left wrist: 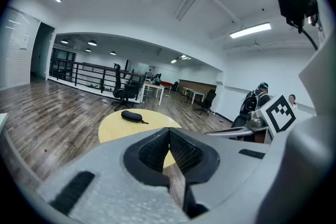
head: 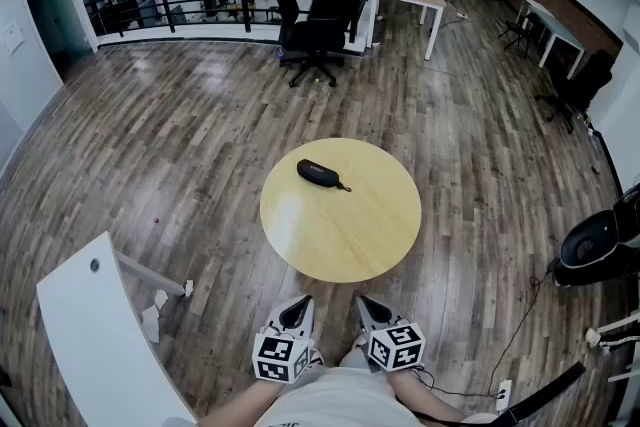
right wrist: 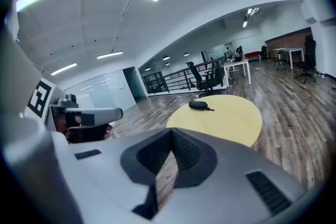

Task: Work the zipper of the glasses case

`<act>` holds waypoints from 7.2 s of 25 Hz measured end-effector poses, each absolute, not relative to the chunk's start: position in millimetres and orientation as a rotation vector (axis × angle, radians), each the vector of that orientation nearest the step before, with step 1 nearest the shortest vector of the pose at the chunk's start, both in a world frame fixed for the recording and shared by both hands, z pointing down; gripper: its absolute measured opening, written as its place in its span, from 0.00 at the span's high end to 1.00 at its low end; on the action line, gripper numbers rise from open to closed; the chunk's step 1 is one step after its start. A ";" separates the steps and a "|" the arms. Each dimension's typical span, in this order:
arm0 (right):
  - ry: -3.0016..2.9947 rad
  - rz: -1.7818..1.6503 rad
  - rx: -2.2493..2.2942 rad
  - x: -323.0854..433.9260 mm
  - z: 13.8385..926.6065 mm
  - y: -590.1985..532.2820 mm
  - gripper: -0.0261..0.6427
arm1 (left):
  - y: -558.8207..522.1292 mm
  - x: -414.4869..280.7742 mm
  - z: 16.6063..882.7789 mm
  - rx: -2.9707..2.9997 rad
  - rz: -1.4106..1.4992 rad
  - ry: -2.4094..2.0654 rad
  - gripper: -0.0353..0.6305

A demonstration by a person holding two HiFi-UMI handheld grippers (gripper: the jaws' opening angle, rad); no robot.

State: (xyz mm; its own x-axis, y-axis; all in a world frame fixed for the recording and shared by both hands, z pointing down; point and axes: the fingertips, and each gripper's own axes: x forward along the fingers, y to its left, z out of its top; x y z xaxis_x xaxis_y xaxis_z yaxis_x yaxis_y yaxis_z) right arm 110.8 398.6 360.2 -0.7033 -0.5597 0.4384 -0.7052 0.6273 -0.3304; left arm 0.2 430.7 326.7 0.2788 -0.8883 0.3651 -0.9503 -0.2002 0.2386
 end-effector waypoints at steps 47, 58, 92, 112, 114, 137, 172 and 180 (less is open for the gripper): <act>-2.502 0.661 0.958 -2.4 464.8 12.9 0.96 | 15.3 -103.0 397.6 2.366 0.476 -1.327 0.94; -2.546 0.372 0.520 -35.7 543.8 -63.1 0.96 | -82.2 -137.2 528.6 2.274 0.748 -1.146 0.94; -2.229 -0.223 -0.417 -70.7 604.7 -83.6 0.93 | -79.6 -129.0 563.1 2.275 0.923 -0.948 0.94; -2.161 -0.332 -0.612 -74.6 605.9 -75.5 0.91 | -79.7 -127.3 564.7 2.263 0.920 -0.972 0.94; -2.181 -0.325 -0.588 -74.2 604.3 -75.9 0.92 | -78.6 -127.7 564.3 2.258 0.911 -0.967 0.94; -2.183 -0.134 -0.308 -58.5 597.8 -51.6 0.96 | -75.3 -128.3 570.0 2.250 0.928 -1.013 0.94; -2.148 0.094 0.315 2.9 598.3 -100.8 0.96 | -77.6 -81.1 569.0 2.320 1.058 -0.927 0.94; -2.215 0.214 0.328 -24.4 595.2 -58.6 0.96 | -85.8 -81.1 570.9 2.309 1.067 -0.950 0.94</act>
State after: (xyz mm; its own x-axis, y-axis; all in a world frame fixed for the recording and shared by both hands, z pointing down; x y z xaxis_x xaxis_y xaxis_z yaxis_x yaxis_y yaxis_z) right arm -24.4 -58.6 595.2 -0.5928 -0.1599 0.7893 -0.3078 0.9507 -0.0386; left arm -81.1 -85.8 570.9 0.4712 -0.4057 0.7832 -0.7306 -0.6770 0.0889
